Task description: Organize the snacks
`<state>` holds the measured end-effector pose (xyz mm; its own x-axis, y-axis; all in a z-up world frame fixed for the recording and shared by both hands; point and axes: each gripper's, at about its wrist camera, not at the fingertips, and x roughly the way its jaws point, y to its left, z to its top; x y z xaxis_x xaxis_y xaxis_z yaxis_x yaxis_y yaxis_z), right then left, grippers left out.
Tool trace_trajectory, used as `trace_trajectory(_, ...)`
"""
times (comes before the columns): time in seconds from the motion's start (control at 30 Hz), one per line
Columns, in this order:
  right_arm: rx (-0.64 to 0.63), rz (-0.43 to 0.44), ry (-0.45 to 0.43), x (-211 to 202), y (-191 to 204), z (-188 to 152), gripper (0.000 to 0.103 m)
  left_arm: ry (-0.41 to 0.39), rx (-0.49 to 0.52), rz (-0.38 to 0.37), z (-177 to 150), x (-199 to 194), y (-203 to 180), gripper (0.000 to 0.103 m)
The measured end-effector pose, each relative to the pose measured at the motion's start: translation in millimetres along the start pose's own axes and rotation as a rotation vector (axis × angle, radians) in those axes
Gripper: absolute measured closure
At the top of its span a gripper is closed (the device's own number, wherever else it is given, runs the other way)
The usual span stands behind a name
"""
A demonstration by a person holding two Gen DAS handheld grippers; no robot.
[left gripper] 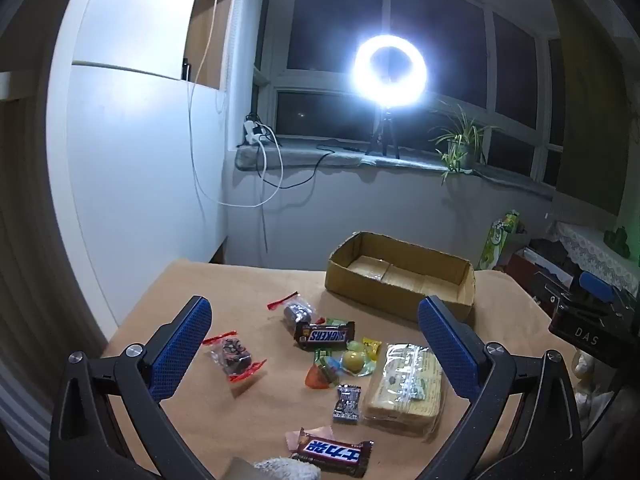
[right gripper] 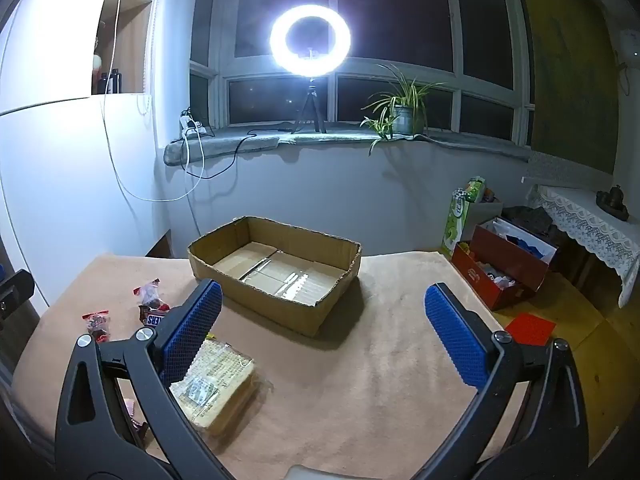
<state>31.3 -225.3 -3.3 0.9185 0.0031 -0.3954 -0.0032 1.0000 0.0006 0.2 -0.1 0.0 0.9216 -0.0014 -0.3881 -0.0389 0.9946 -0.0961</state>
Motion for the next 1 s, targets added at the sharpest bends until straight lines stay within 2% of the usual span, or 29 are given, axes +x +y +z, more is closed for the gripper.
trace_trajectory(0.37,0.004,-0.006,0.004,-1,-4,2,0.000,-0.012,0.021,-0.016,-7,-5,-4,0.001)
trace_trajectory(0.5,0.003,-0.004,0.003,0,-2,1,0.000,0.012,0.009,-0.023,-3,-2,-4,0.001)
trace_trajectory(1.0,-0.008,-0.008,-0.005,-3,7,-1,0.000,-0.001,0.004,-0.038,6,-7,-5,0.001)
